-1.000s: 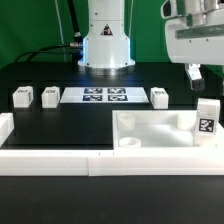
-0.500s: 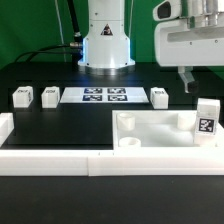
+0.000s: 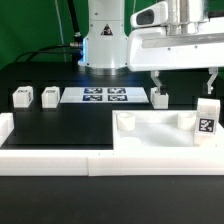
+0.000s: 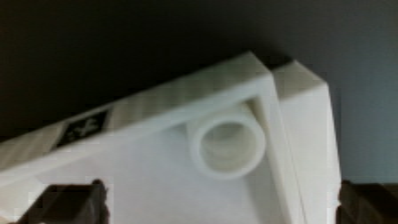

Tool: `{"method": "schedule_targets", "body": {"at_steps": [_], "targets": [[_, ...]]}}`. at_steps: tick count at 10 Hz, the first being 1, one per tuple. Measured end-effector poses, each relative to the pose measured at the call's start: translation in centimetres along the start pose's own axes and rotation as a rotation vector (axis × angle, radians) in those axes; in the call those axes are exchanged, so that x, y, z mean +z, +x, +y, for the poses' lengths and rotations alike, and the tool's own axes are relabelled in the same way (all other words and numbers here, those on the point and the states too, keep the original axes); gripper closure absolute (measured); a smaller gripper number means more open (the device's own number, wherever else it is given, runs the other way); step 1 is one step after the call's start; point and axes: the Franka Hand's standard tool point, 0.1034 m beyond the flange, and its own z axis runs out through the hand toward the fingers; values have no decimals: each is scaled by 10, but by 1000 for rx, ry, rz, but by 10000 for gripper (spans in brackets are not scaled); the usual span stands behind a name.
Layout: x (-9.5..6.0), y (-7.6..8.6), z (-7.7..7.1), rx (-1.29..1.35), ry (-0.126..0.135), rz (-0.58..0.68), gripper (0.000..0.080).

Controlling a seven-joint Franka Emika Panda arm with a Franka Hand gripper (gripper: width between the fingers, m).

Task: Assemble square table

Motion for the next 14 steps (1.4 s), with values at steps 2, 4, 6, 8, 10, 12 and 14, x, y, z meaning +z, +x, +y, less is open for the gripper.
{"method": "schedule_targets", "body": {"at_steps": [2,4,6,8,10,12,14], "targets": [[0,1,1,-123,-1,1,151],[0,1,2,-252,-4,1,151],[3,-4,4,-326,-8,-40,151],[9,-35,3,-320,-20,-114,151],[14,-81,13,-385,-45,-111,151],[16,-89,18,-392,-51,-97,151],[16,-88,18,-392,-52,-96,151]]}}
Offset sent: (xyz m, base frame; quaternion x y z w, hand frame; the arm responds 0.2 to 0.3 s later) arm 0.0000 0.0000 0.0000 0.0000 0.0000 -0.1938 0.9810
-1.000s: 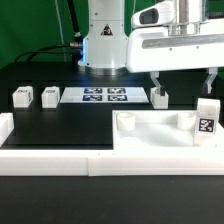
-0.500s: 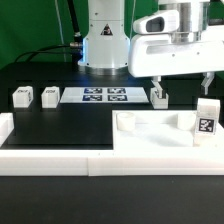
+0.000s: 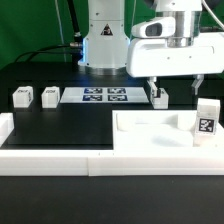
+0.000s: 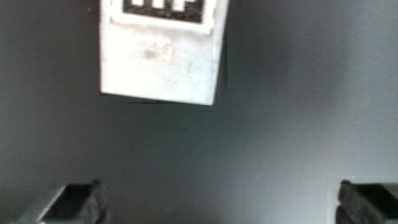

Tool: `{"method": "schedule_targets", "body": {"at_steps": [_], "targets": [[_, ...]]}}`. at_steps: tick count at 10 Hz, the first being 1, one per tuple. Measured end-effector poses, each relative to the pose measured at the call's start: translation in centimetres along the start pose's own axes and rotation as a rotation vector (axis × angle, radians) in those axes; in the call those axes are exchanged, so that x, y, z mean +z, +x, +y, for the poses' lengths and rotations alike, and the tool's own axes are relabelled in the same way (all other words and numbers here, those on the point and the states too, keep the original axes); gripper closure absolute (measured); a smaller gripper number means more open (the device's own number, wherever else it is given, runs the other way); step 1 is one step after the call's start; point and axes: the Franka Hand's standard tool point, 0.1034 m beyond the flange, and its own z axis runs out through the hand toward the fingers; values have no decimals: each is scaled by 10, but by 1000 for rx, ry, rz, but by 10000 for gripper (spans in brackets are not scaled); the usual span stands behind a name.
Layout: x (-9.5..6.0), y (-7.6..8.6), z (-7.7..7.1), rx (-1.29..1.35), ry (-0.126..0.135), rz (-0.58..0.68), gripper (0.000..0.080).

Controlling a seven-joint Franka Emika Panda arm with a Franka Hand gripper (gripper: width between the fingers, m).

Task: Assemble square table

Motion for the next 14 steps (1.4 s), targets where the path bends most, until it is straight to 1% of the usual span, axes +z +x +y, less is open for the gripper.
{"method": "schedule_targets", "body": {"at_steps": [2,3,4,8,9,10,11,13,14], "targets": [[0,-1,2,5,0,-4,151],[5,-12,13,45,4,-77,151],[7,-16,17,64,7,-102,151],[8,-20,16,64,11,-135,151],[8,-27,15,77,29,-235,151],[2,-20,15,97,56,-353,151],[0,-14,17,104,73,-450,151],[0,-11,16,113,100,-628,151],[5,-6,16,114,99,-640,151]]}}
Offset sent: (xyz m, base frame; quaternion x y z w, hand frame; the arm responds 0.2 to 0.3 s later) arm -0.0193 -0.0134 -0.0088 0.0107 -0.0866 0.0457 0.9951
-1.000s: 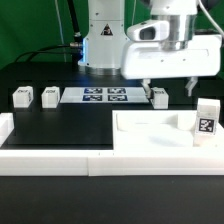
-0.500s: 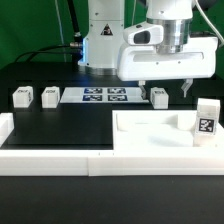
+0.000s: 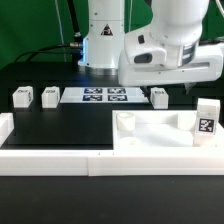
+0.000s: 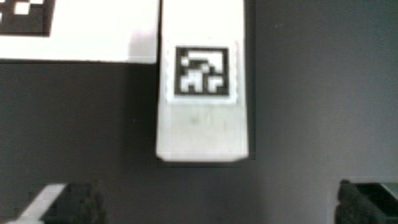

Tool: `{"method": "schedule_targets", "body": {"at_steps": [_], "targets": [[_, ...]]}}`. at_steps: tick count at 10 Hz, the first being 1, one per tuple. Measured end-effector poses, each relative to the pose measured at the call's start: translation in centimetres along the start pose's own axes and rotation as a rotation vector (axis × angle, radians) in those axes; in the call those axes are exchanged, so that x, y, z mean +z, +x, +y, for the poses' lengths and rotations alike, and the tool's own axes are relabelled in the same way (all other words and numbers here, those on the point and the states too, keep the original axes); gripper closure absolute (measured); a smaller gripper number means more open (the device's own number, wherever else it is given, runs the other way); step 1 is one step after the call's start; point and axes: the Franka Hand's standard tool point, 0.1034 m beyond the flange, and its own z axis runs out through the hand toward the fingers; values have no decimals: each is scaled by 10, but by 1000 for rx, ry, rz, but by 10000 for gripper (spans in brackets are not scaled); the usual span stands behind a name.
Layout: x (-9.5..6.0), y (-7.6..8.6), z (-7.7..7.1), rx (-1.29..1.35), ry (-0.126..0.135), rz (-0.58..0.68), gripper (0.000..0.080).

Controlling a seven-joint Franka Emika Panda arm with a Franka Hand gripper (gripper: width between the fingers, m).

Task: Assemble square table

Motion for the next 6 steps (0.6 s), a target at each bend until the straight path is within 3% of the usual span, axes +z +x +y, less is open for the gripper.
{"method": "schedule_targets", "body": {"at_steps": [1,3,4,6], "targets": [[3,-9,0,3,8,-92,151],[4,-6,2,12,18,-198,151],[8,-12,3,18,24,-289,151],[29,-27,7,95,-24,-490,151]]}}
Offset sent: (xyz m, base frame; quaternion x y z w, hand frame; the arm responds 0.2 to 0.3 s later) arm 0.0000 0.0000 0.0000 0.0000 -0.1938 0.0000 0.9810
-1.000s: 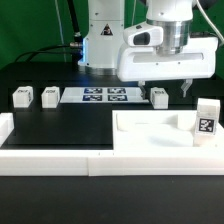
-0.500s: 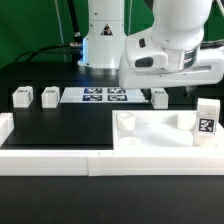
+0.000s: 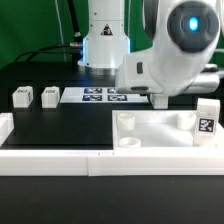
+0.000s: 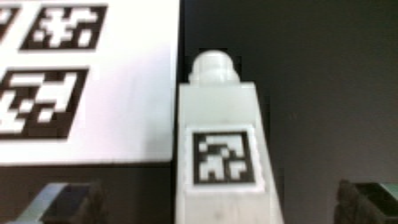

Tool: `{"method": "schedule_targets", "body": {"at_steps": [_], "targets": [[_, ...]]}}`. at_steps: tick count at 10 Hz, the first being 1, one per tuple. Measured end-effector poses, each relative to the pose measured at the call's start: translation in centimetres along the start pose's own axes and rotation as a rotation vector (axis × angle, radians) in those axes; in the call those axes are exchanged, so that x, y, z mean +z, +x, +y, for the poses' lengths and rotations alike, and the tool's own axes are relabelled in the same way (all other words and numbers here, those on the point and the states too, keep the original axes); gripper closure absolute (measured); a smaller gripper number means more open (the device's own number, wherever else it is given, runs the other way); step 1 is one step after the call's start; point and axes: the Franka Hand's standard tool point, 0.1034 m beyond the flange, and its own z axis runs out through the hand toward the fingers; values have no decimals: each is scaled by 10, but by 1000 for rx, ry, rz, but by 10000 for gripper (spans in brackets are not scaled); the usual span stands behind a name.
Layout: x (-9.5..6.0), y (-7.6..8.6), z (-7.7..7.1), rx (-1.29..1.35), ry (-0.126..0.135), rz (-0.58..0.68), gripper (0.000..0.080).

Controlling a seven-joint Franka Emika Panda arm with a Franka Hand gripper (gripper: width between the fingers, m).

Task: Assemble square table

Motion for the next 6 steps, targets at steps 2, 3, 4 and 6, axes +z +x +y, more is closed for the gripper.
{"method": "schedule_targets", "body": {"at_steps": [2,3,4,6], "targets": [[10,1,1,21,-24,-80,151],[10,1,1,21,-24,-80,151],[10,1,1,21,-24,-80,151],[10,1,1,21,-24,-80,275]]}}
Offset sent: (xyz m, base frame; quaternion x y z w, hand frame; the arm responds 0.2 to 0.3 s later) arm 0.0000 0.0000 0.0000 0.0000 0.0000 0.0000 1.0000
